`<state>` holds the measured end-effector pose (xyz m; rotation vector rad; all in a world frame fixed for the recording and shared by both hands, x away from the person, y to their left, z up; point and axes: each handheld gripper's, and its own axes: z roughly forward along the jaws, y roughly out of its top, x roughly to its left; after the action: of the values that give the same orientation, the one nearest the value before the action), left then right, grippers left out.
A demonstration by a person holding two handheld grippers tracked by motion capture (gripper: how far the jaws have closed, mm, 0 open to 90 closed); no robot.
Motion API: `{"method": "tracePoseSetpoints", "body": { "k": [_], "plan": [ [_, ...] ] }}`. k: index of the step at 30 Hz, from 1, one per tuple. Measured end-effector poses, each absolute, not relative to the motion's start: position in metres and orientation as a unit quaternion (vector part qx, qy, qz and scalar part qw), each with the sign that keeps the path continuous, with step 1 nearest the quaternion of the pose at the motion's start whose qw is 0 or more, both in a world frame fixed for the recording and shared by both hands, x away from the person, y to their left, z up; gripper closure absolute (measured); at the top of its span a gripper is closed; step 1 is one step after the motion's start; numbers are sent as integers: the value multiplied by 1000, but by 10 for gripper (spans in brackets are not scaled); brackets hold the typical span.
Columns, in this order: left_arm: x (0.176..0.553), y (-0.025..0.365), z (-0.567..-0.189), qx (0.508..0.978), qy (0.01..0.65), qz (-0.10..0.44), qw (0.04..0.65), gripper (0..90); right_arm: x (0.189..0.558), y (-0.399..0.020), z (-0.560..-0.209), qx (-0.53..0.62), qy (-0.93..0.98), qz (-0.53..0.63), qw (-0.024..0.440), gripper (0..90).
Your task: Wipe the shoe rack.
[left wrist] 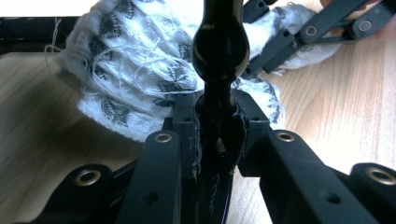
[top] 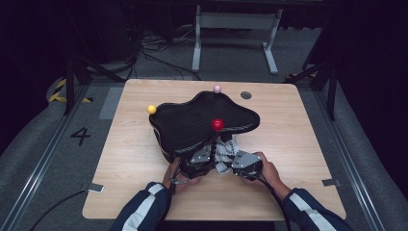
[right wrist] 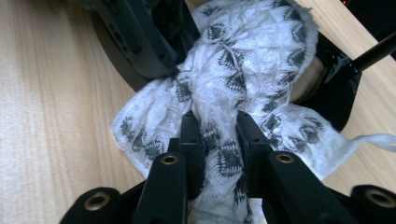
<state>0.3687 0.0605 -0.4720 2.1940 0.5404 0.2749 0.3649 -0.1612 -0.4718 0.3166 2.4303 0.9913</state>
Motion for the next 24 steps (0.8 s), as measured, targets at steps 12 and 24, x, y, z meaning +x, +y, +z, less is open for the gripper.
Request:
{"method": "tracePoseSetpoints", "body": {
  "k": [12,24],
  "plan": [
    [355,76,-469,888,203,128,392,640,366,-161,-473,118,897,345,249,763],
    [336,132,-465,891,231,128,368,566,377,-164,-473,121,900,332,256,763]
  ]
}}
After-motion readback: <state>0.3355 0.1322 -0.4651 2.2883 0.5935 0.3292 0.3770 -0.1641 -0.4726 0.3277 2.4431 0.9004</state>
